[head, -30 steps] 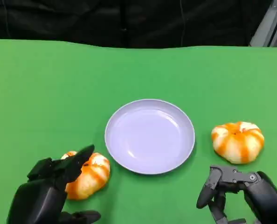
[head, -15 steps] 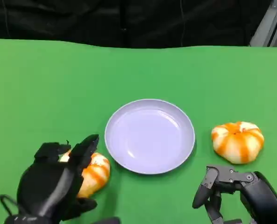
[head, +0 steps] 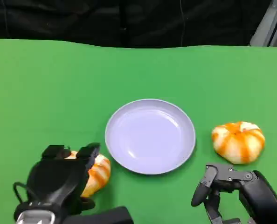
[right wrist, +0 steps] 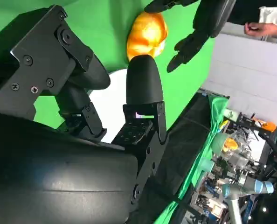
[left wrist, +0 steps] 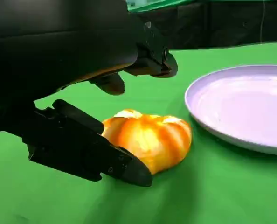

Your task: Grasp the bread from the table and place it into the plate.

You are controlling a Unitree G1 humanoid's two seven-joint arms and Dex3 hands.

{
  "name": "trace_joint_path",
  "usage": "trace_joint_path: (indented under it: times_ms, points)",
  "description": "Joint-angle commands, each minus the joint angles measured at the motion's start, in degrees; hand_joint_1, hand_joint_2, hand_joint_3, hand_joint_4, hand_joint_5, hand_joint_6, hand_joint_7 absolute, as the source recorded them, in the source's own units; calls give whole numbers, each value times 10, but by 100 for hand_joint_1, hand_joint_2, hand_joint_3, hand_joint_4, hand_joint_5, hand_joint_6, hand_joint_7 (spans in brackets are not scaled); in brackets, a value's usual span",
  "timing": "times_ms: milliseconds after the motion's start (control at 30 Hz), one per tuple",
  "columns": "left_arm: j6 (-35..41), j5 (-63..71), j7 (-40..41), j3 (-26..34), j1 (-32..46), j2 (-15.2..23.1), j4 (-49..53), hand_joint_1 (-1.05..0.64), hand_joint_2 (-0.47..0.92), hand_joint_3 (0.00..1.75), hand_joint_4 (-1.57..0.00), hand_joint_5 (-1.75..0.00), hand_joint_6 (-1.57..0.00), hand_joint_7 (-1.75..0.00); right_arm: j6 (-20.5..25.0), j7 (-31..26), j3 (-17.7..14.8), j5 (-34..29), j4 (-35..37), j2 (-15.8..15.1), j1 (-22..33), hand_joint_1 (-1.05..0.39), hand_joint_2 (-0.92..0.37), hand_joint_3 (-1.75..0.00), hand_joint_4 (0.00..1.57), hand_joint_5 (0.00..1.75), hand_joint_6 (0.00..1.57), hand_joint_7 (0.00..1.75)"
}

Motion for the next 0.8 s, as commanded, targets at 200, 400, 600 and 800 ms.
trace_joint_path:
  times_ms: [200,400,600,800]
  points:
    - [46,-27,-23,-17,-64,12,121,-45,90,1,-50,-32,-47,-3,-5,0,-4,8,0,-7,3,10,-25,-150,86,174,83,134]
    - [49,-48,13,-29,-88,15,184,-46,92,7,-68,-54,-66,-5,-1,0,-6,6,-3,-8,2,8,-25,-150,87,172,82,134]
    - [37,-79,57,-28,-88,19,197,-41,92,9,-58,-101,-83,-5,2,-1,-6,4,-6,-9,3,8,-25,-150,87,173,83,134]
    - [-74,-144,228,-6,-73,35,224,-26,88,0,-82,-168,-92,-98,-2,0,-7,6,-2,-9,2,8,-25,-149,87,173,83,133]
